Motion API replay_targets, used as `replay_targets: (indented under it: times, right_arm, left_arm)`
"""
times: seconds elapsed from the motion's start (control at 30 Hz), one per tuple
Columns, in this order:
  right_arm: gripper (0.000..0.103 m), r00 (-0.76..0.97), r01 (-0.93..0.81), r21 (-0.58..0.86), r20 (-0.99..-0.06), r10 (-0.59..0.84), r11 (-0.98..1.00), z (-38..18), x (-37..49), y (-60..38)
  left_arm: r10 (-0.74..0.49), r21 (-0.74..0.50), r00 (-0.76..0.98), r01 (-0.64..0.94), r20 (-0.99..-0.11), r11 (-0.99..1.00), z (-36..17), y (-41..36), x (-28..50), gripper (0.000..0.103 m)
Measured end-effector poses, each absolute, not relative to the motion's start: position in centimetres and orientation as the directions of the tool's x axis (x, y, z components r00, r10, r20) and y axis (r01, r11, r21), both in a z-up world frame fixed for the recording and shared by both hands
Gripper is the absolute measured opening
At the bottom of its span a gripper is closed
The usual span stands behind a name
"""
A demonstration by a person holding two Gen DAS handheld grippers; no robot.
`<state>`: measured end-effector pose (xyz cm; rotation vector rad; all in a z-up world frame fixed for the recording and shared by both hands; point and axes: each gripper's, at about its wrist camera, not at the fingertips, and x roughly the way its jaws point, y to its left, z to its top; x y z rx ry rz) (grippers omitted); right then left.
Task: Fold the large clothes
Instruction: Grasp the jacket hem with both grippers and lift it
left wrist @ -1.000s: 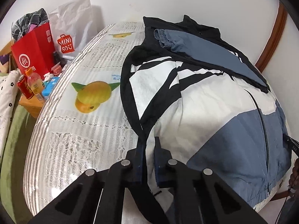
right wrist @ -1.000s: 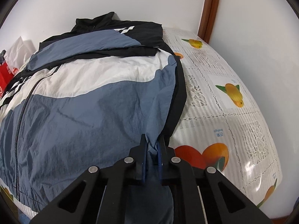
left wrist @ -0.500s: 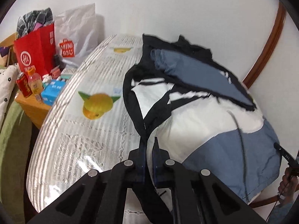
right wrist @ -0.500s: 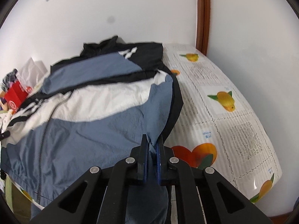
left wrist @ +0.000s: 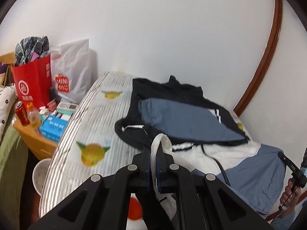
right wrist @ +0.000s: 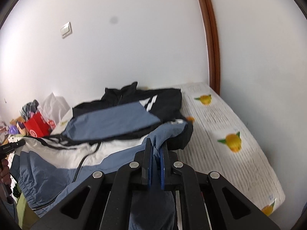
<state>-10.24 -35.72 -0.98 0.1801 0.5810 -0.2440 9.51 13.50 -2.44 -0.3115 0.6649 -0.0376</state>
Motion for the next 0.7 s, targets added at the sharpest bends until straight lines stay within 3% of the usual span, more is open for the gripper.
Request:
replay_targets:
  times: [0.33, 0.7]
  right_arm:
    - [0.006, 0.802, 0.316, 0.093, -0.558, -0.214, 0.944, 0.5, -3.4, -38.1]
    - [0.007, 0.769, 0.331, 0.066, -0.597, -0.229, 0.941, -2.1, 5.7, -39.4]
  left_arm:
    - [-0.082, -0.298, 0.813, -0.115, -0.576, 0.948, -1.6, 13.4, 14.3, 0.005]
    - [-0.024, -0.253, 0.786, -0.17, -0.618, 0.952, -3.3, 14.2, 22.1, 0.005]
